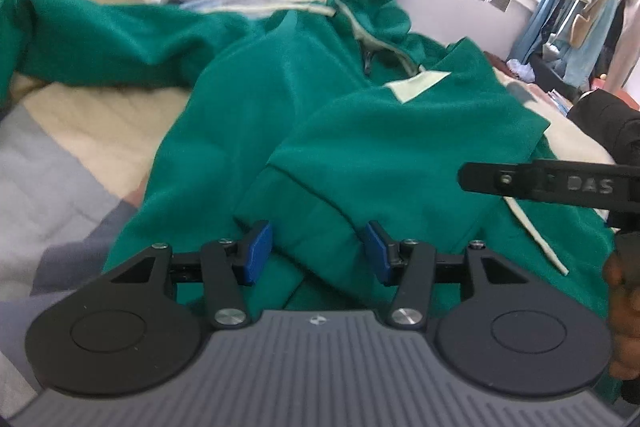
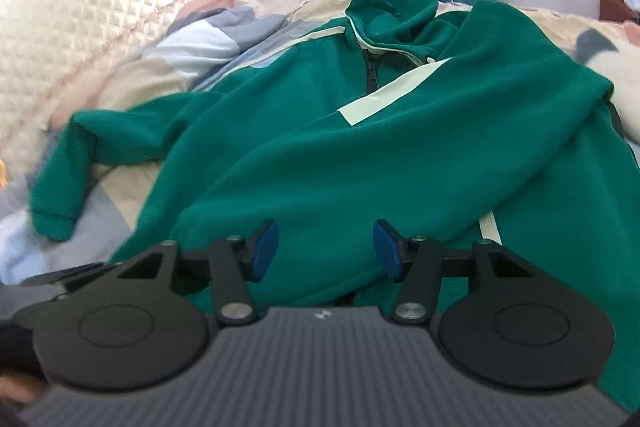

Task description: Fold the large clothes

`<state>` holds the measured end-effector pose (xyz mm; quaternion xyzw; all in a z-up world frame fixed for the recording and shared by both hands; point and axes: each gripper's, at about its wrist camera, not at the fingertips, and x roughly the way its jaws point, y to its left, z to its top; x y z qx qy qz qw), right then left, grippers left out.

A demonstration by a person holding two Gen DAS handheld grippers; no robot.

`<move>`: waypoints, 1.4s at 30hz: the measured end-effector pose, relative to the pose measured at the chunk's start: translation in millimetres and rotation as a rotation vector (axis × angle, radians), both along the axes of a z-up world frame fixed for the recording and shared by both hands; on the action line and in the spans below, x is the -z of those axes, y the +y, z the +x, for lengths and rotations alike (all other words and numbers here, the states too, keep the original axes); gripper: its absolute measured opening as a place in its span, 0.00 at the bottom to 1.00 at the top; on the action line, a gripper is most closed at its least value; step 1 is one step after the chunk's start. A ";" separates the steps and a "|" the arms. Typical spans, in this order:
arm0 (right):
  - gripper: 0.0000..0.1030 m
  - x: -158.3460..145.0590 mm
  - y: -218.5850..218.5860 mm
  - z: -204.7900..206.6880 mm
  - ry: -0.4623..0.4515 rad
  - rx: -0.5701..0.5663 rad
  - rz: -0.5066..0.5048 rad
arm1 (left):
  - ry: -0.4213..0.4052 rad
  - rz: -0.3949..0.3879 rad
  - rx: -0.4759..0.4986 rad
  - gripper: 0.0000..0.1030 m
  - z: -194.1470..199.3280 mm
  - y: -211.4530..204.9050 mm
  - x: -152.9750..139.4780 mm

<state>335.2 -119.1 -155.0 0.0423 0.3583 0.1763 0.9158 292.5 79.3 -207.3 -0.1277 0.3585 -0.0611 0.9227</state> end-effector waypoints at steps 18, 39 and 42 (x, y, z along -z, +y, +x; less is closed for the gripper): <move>0.53 22.8 17.0 8.2 0.060 -0.053 -0.088 | -0.165 -0.149 -0.112 0.56 -24.3 40.6 -33.0; 0.54 11.9 0.0 31.8 0.034 0.015 0.126 | -0.138 -0.514 -0.693 0.62 94.5 178.0 6.1; 0.54 20.5 -3.9 40.3 0.063 0.025 0.164 | -0.141 -0.502 -0.851 0.64 100.3 197.5 11.1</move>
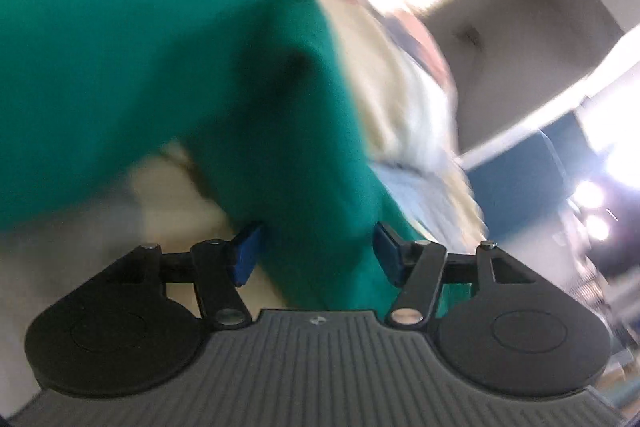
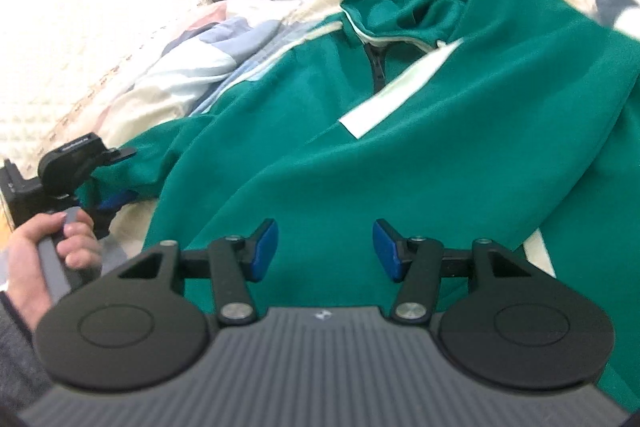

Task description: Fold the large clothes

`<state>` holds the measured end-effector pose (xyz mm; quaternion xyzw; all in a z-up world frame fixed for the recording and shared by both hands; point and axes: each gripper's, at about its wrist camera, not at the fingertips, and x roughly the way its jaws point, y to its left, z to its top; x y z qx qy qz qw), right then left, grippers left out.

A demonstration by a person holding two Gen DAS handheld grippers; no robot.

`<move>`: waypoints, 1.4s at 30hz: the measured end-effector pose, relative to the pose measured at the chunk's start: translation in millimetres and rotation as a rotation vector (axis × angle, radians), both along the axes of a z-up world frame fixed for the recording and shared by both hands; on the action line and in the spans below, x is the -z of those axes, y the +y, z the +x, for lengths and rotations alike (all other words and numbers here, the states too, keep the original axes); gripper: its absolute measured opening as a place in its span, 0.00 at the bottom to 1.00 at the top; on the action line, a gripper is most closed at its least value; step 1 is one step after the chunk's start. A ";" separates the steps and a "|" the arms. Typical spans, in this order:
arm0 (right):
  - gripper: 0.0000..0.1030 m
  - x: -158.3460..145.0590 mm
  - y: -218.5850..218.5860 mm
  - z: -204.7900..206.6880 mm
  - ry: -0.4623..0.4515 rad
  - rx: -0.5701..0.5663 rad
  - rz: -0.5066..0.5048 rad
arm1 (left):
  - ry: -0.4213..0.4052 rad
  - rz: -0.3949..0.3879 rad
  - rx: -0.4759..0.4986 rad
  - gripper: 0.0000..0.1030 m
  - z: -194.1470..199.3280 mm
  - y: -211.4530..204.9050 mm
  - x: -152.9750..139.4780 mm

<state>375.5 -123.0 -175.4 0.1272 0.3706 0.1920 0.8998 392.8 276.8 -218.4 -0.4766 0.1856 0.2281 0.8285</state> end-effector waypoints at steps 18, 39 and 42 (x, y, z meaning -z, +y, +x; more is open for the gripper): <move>0.56 13.9 -16.5 24.7 0.041 0.037 0.130 | 0.134 0.373 -0.234 0.20 8.3 26.9 -99.6; 0.56 -33.3 -81.9 -26.2 -0.127 0.188 0.160 | -0.041 1.033 0.662 0.14 2.7 -315.1 -214.5; 0.56 -34.5 -98.8 -32.7 -0.140 0.228 0.167 | -0.052 0.954 0.764 0.14 1.8 -351.9 -182.8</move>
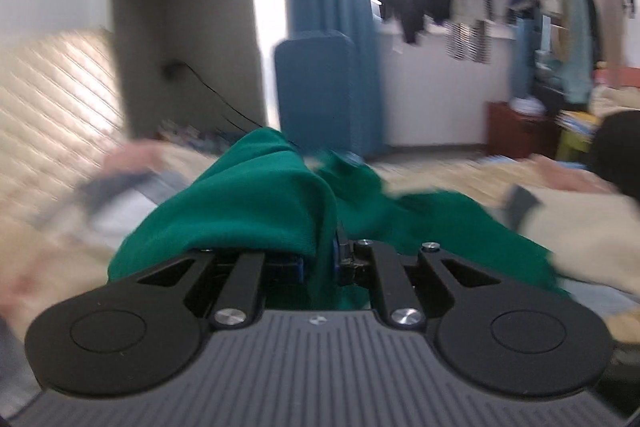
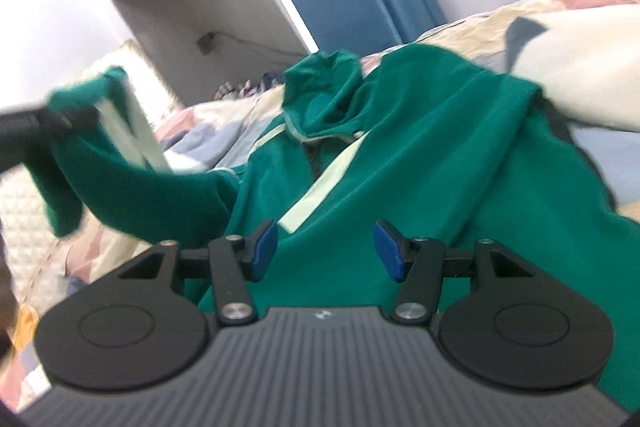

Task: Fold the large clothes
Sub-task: 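Fold the held side over the hoodie front with the left gripper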

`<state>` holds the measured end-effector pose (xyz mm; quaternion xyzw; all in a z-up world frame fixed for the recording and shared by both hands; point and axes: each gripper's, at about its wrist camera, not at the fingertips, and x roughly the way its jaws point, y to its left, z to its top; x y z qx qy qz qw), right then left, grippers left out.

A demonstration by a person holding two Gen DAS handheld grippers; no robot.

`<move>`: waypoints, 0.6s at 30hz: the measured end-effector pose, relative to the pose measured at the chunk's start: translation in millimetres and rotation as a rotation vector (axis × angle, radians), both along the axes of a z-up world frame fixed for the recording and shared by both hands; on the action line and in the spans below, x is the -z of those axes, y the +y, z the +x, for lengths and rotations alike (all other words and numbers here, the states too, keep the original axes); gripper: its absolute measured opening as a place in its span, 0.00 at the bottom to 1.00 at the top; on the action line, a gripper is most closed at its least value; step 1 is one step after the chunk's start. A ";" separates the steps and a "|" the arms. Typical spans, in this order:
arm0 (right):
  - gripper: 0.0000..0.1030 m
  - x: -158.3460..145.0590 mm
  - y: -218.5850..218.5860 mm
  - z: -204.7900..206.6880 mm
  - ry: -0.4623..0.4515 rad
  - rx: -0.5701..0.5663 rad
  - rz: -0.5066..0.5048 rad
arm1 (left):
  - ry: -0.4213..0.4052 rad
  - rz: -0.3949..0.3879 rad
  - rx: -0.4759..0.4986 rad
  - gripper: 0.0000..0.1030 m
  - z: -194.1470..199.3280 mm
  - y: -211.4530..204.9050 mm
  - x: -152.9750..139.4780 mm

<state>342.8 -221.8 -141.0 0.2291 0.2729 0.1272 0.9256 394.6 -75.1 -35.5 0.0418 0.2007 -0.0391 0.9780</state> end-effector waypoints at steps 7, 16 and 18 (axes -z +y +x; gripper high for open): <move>0.56 10.4 -24.8 1.0 0.046 0.065 0.061 | 0.219 -0.139 0.047 0.14 8.5 -39.1 104.2; 0.56 8.2 -14.8 6.4 0.004 0.072 0.002 | 0.347 -0.399 0.134 0.82 -13.4 9.6 125.9; 0.56 5.3 -10.6 5.2 -0.023 0.091 -0.038 | 0.353 -0.427 0.167 0.82 -25.3 23.0 117.0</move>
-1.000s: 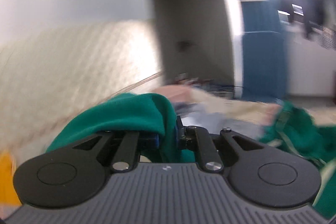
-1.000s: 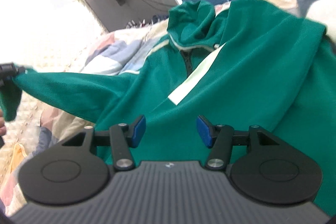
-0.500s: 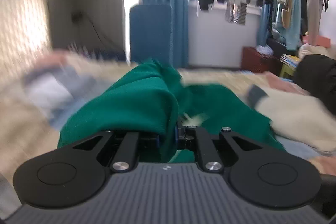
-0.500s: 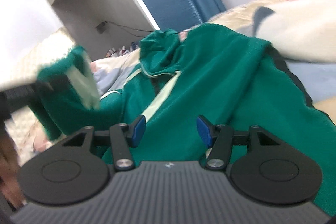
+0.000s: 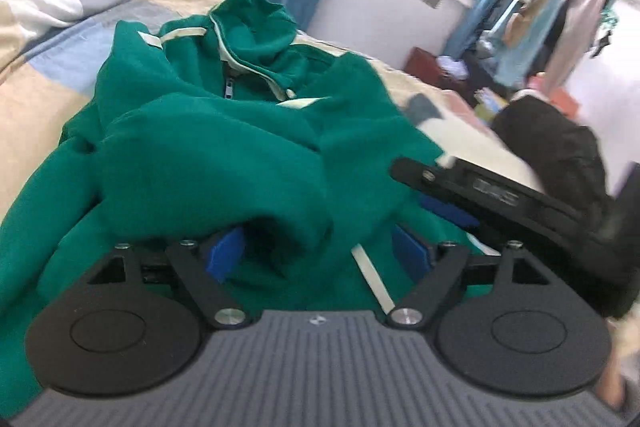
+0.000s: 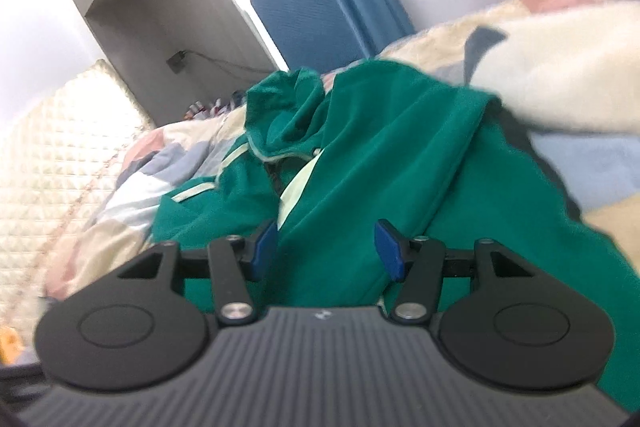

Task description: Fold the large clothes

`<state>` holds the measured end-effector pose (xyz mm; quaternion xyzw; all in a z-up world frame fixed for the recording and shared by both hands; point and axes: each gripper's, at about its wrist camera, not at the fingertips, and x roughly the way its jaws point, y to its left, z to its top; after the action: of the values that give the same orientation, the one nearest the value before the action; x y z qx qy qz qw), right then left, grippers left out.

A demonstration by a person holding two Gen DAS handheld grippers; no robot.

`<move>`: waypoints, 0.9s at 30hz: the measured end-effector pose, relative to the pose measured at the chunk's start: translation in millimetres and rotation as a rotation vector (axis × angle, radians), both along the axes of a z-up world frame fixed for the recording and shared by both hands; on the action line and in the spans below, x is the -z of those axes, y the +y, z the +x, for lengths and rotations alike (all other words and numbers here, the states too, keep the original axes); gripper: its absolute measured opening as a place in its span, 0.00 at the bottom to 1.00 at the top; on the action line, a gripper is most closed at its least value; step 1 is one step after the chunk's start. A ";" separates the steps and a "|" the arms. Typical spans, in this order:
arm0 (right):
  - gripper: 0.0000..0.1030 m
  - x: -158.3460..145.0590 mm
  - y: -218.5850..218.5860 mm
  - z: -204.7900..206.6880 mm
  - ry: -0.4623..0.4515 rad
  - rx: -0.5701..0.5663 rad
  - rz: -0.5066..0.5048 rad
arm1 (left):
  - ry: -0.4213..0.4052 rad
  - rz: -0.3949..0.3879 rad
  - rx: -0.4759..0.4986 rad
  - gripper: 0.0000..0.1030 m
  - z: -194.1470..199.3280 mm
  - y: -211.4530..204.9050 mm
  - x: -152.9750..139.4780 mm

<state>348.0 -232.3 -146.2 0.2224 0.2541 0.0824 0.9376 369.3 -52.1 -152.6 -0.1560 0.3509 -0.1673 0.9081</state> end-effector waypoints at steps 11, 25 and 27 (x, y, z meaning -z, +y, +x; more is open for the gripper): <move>0.56 -29.3 33.1 -11.5 -0.161 -0.132 -0.023 | -0.084 -0.256 -0.309 0.83 -26.1 118.2 9.1; 0.80 -3.3 159.1 1.5 -0.243 -0.479 -0.377 | -0.011 -0.291 -0.436 0.83 13.0 171.8 67.3; 0.80 11.0 170.8 4.8 -0.222 -0.496 -0.468 | -0.022 -0.289 -0.434 0.83 16.4 170.7 68.0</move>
<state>352.8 -61.6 -157.2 -0.0772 0.2089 0.2706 0.9366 385.7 118.6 -220.6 -0.3538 0.2720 -0.0188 0.8947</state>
